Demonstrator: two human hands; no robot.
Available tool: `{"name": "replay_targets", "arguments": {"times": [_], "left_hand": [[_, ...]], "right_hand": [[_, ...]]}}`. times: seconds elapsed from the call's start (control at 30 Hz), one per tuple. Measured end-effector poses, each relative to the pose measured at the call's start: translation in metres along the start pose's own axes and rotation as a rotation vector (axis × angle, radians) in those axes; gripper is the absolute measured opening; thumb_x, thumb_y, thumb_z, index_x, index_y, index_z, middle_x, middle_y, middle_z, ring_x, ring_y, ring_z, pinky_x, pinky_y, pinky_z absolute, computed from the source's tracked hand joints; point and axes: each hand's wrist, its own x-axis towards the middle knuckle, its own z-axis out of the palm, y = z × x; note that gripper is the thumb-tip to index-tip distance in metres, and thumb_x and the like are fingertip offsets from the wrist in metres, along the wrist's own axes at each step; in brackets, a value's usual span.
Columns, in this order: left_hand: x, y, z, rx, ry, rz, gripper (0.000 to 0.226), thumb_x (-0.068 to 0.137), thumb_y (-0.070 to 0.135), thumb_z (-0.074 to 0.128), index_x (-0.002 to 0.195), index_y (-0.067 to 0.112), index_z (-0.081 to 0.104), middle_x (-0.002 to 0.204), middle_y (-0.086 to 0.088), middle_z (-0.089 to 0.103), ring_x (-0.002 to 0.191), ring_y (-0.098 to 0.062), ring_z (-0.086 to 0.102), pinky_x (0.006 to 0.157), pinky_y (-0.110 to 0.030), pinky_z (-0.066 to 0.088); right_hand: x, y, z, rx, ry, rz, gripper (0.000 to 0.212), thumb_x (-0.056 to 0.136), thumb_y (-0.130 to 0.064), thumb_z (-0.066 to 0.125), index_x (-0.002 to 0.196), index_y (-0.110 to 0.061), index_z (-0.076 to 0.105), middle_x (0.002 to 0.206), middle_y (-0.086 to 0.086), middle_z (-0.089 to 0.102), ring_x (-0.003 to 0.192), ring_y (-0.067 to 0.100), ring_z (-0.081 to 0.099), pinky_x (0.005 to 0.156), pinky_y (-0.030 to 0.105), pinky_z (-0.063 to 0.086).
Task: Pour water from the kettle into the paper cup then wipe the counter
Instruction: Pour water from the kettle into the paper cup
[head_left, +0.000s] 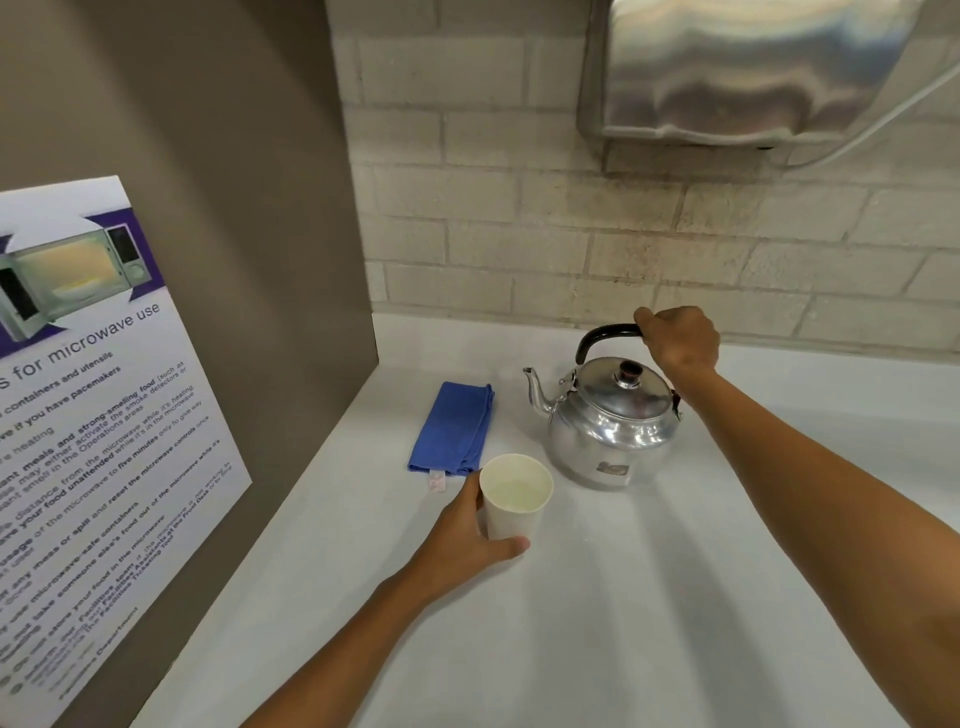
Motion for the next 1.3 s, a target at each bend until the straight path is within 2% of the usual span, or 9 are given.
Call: {"name": "replay_targets", "arguments": {"times": [0.1,0.3,0.43,0.57,0.73,0.87,1.03,1.13,1.3], "left_hand": [[-0.001,0.0,0.0,-0.004,0.002,0.004,0.066,0.066,0.033,0.079,0.111,0.052,0.034,0.116,0.032,0.046,0.11,0.008,0.047,0.076,-0.004,0.045],[-0.002,0.003,0.0,-0.011,0.006,-0.003,0.066,0.068,0.033,0.078,0.114,0.049,0.032,0.116,0.028,0.046,0.111,0.0,0.048,0.078,-0.007,0.046],[-0.003,0.002,0.0,-0.019,0.012,-0.004,0.07,0.069,0.031,0.077,0.12,0.043,0.031,0.12,0.02,0.048,0.115,-0.006,0.048,0.086,-0.016,0.045],[-0.003,0.004,0.0,-0.021,0.011,-0.009,0.069,0.069,0.03,0.077,0.118,0.045,0.032,0.119,0.022,0.048,0.113,-0.004,0.048,0.082,-0.012,0.046],[-0.003,0.003,0.0,-0.017,0.012,-0.025,0.072,0.07,0.028,0.077,0.124,0.037,0.031,0.126,0.011,0.047,0.118,-0.01,0.047,0.095,-0.025,0.044],[-0.003,0.003,0.0,-0.02,0.008,-0.024,0.071,0.07,0.028,0.077,0.124,0.037,0.031,0.125,0.012,0.048,0.117,-0.009,0.047,0.09,-0.019,0.045],[-0.002,0.002,0.001,-0.027,0.007,-0.022,0.07,0.069,0.029,0.078,0.121,0.039,0.032,0.124,0.013,0.048,0.116,-0.009,0.048,0.084,-0.017,0.045],[-0.002,0.001,0.0,-0.013,0.007,-0.025,0.07,0.069,0.03,0.078,0.12,0.04,0.032,0.123,0.014,0.048,0.116,-0.009,0.048,0.087,-0.019,0.044],[-0.003,0.001,-0.006,0.069,-0.061,-0.007,0.073,0.07,0.027,0.077,0.126,0.038,0.031,0.126,0.016,0.045,0.12,-0.006,0.044,0.097,-0.024,0.04]], "right_hand": [[0.002,0.004,0.008,-0.012,-0.005,0.017,0.046,0.081,-0.028,0.052,0.04,-0.016,0.036,0.042,0.001,0.036,0.041,0.018,0.034,0.047,0.025,0.027],[0.006,0.009,0.016,-0.038,-0.006,0.049,0.047,0.081,-0.028,0.053,0.039,-0.017,0.035,0.042,0.0,0.035,0.04,0.018,0.034,0.046,0.025,0.026],[0.006,0.011,0.018,-0.034,-0.007,0.057,0.047,0.082,-0.029,0.053,0.039,-0.017,0.037,0.042,0.0,0.037,0.041,0.018,0.036,0.046,0.024,0.026],[0.006,0.012,0.02,-0.038,-0.016,0.059,0.046,0.081,-0.028,0.052,0.039,-0.016,0.037,0.042,0.0,0.037,0.041,0.018,0.035,0.045,0.024,0.025],[0.005,0.015,0.022,-0.055,-0.021,0.05,0.047,0.082,-0.027,0.051,0.039,-0.016,0.036,0.042,0.001,0.035,0.041,0.019,0.034,0.045,0.024,0.024],[0.004,0.016,0.023,-0.06,-0.042,0.036,0.045,0.083,-0.027,0.049,0.041,-0.014,0.039,0.043,0.003,0.037,0.043,0.021,0.036,0.047,0.025,0.026],[0.002,0.016,0.02,-0.043,-0.099,0.014,0.036,0.085,-0.026,0.046,0.058,-0.004,0.056,0.063,0.017,0.056,0.062,0.028,0.05,0.052,0.028,0.032],[-0.001,0.017,0.019,-0.065,-0.117,-0.014,0.045,0.091,-0.031,0.043,0.071,0.006,0.061,0.081,0.024,0.068,0.073,0.034,0.058,0.069,0.037,0.044],[-0.023,0.013,0.022,-0.16,0.095,-0.268,0.027,0.093,-0.029,0.048,0.101,-0.005,0.059,0.107,0.02,0.06,0.108,0.038,0.047,0.092,0.043,0.037]]}}
